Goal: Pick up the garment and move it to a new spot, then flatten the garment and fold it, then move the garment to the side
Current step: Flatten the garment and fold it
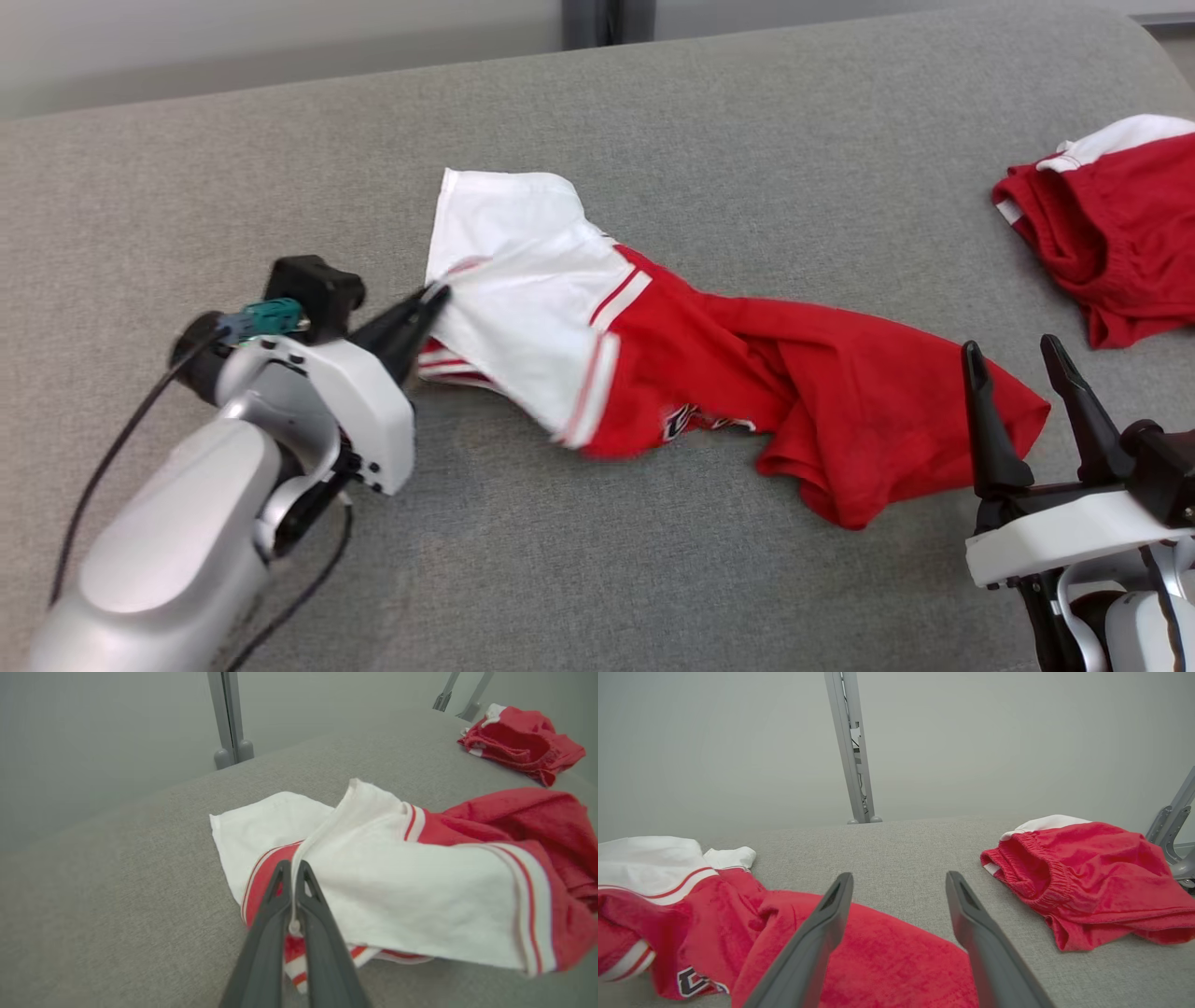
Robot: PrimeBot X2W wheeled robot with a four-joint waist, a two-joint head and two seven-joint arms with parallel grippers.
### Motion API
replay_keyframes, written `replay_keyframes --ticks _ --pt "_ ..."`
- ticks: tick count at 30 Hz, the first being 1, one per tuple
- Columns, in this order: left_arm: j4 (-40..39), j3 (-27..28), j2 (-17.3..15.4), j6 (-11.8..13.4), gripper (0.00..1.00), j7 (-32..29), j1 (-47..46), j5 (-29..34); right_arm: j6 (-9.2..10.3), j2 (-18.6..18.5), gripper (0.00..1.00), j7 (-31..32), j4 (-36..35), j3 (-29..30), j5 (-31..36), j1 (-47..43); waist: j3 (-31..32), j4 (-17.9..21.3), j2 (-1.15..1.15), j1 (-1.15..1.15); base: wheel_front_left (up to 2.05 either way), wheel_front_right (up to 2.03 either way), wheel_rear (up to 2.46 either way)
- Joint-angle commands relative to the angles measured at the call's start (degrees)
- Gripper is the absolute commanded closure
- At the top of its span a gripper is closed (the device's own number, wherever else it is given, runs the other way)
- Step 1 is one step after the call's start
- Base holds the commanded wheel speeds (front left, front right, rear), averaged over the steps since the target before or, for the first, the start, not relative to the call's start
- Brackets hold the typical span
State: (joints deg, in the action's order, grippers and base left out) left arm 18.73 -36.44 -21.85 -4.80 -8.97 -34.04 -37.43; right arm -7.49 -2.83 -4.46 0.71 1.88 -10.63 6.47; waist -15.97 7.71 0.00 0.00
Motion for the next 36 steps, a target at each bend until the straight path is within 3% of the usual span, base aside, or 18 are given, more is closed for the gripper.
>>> replay_keyframes --ticks 1,10,15,21,26,27,28,29,32,36 --pt "-1.6 1.0 -2.0 1.7 1.00 1.6 0.4 1.9 -0.01 -0.2 0.00 0.4 -0.2 0.3 -0.2 -0.2 0.7 -0.8 0.00 0.00 0.00 0.00 0.00" --pt "-9.2 4.8 -8.7 8.8 1.00 6.8 3.5 6.8 -0.01 -0.2 0.00 1.4 -0.9 1.4 0.1 -0.7 1.7 -2.7 0.00 0.00 0.00 0.00 0.00" --pt "-15.6 6.1 -12.0 13.3 1.00 9.2 12.7 6.8 -0.01 -0.2 0.00 1.9 -0.9 2.4 -0.7 -1.2 1.8 -4.0 0.00 0.00 0.00 0.00 0.00" --pt "-16.0 5.9 -10.0 16.2 1.00 11.7 23.8 3.0 -0.01 -0.2 0.00 2.4 -1.0 2.2 -1.2 -1.2 1.7 -4.6 0.00 0.00 0.00 0.00 0.00" --pt "-14.0 6.5 -7.1 15.8 1.00 13.9 28.1 -0.6 -0.01 -0.2 0.00 2.8 -0.9 2.6 -1.6 -1.1 1.7 -5.5 0.00 0.00 0.00 0.00 0.00" --pt "-13.7 6.7 -6.5 15.5 0.68 14.5 28.2 -1.3 -0.01 -0.2 0.00 2.9 -0.9 2.7 -1.6 -1.2 1.8 -5.8 0.00 0.00 0.00 0.00 0.00" --pt "-13.4 6.9 -6.0 15.2 0.08 15.0 28.4 -2.0 -0.01 -0.2 0.00 2.9 -0.9 2.8 -1.7 -1.3 1.8 -5.9 0.00 0.00 0.00 0.00 0.00" --pt "-13.4 7.2 -5.6 14.9 0.00 15.7 28.2 -2.5 -0.01 -0.2 0.00 3.0 -0.8 2.9 -1.8 -1.3 2.0 -6.1 0.00 0.00 0.00 0.00 0.00" --pt "-13.8 8.7 -4.6 15.2 0.00 18.4 27.6 -3.4 -0.01 -0.2 0.00 3.3 -1.1 2.8 -1.5 -1.2 2.7 -6.3 0.00 0.00 0.00 0.00 0.00" --pt "-15.9 12.3 -2.9 17.8 0.00 22.4 28.0 -2.9 -0.01 -0.2 0.00 3.8 -1.4 1.9 -0.8 -1.6 4.2 -6.2 0.00 0.00 0.00 0.00 0.00"
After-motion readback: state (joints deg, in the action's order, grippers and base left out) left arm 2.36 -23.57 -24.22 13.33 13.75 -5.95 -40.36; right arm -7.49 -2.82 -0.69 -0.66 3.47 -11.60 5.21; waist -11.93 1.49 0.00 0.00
